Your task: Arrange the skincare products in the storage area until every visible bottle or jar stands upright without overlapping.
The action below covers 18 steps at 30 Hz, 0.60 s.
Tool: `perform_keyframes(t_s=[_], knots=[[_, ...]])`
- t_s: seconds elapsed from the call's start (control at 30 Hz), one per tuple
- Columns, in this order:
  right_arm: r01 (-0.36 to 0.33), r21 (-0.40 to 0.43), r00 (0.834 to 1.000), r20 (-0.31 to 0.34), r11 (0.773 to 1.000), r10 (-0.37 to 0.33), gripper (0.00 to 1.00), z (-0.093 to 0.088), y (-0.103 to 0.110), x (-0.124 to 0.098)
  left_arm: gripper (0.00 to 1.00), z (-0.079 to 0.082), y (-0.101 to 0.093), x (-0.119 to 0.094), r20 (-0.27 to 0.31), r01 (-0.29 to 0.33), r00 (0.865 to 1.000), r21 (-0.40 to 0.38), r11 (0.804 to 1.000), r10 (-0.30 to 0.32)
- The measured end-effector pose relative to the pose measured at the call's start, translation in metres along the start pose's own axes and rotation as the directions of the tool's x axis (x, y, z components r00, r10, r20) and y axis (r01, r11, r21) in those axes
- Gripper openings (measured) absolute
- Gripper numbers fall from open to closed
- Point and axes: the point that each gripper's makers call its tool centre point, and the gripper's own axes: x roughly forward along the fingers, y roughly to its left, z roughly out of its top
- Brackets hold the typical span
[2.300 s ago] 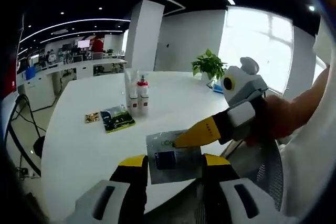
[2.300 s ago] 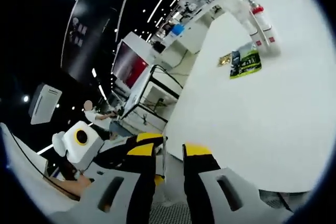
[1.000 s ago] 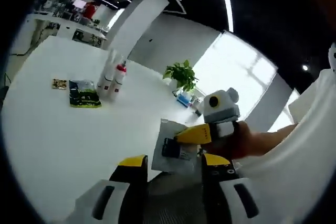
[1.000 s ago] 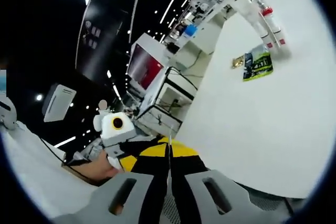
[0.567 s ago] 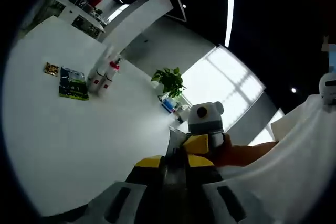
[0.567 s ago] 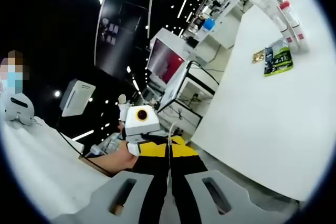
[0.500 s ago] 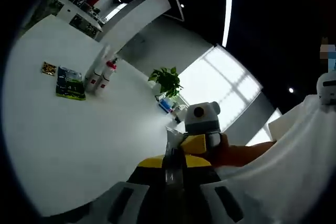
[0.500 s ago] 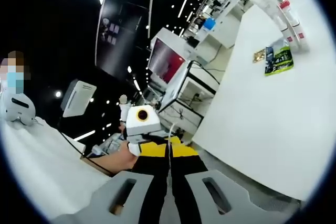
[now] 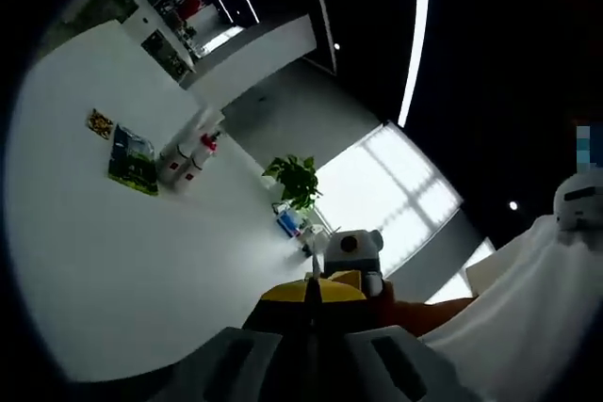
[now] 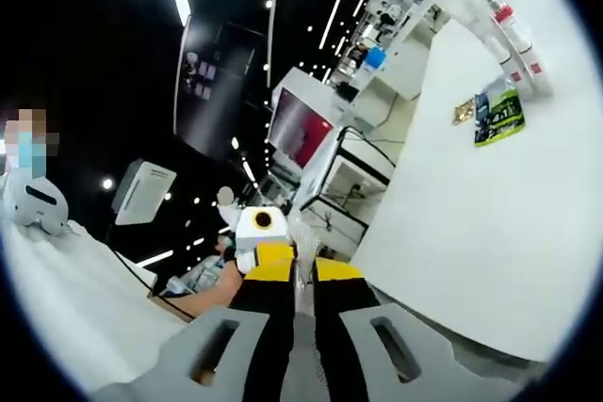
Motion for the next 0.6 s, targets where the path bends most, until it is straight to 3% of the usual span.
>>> perform_keyframes(t_s=[0.27,0.6], knots=[[-0.006,-0.013,1.000,-0.001,1.000,0.006,0.00,-0.001,0.003,0.001,0.01,-0.001,-0.001,0.002,-0.001,0.004,1.000,-0.002,1.000,-0.004],[0.009,0.035,0.998,0.056,0.999,-0.011,0.00,0.010,-0.003,-0.006,0.02,-0.015,0.000,0.006,-0.075,-0.003,0.997,0.016,1.000,0.004]])
